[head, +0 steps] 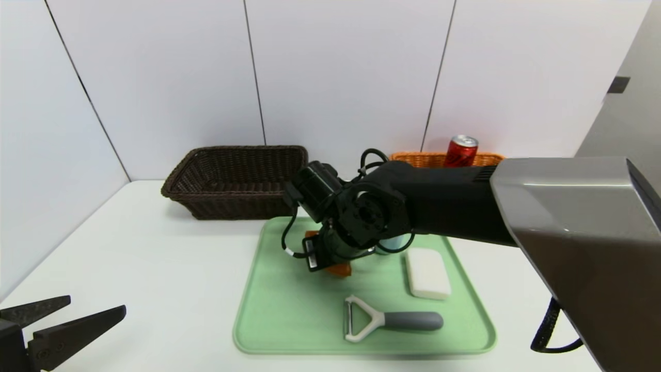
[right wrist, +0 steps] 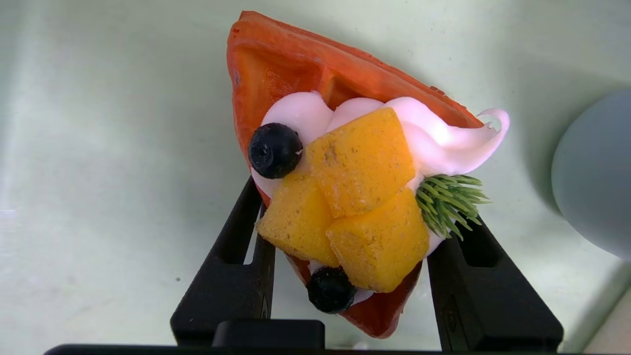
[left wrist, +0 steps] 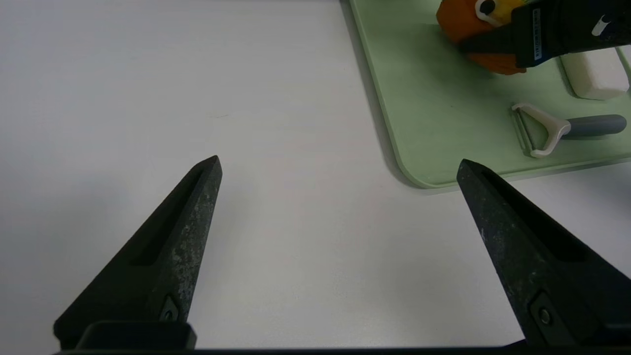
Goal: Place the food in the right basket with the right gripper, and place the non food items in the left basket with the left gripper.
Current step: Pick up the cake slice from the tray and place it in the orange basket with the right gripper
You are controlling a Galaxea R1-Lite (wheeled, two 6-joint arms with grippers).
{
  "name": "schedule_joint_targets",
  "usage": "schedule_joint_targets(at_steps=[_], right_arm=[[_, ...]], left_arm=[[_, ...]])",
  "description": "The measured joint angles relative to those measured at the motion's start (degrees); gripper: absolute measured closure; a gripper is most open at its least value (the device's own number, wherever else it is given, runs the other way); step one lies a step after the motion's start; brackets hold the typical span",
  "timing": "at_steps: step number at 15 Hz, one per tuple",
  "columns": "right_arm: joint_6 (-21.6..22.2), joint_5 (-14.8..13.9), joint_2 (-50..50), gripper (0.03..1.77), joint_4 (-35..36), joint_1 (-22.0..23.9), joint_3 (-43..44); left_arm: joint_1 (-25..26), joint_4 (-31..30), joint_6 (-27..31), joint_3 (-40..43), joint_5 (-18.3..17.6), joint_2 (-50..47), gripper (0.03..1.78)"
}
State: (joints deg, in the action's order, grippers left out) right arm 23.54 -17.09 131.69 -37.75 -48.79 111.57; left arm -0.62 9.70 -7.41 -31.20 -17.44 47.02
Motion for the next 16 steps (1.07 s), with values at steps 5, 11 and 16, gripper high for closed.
schedule_joint_targets(at_steps=[5,11,16], right_arm=[[-0.09,0.3,-3.94,0.95,0.38,-0.57,-0.05],[-2.73,0.54,-9.18,0.95,2.04,-0.18,0.04],[-4.97,0.39,-12.81,0.95,6.39,1.63,0.06]], left_arm=[[0.0,0.02,0.06,-0.05,-0.02,0.0,0.12],[0.0,0.07,0.11,-0.09,-0.09,-0.27,0.12],[0.0,0.16,0.13,-0.09,-0.22,-0.99,0.12]])
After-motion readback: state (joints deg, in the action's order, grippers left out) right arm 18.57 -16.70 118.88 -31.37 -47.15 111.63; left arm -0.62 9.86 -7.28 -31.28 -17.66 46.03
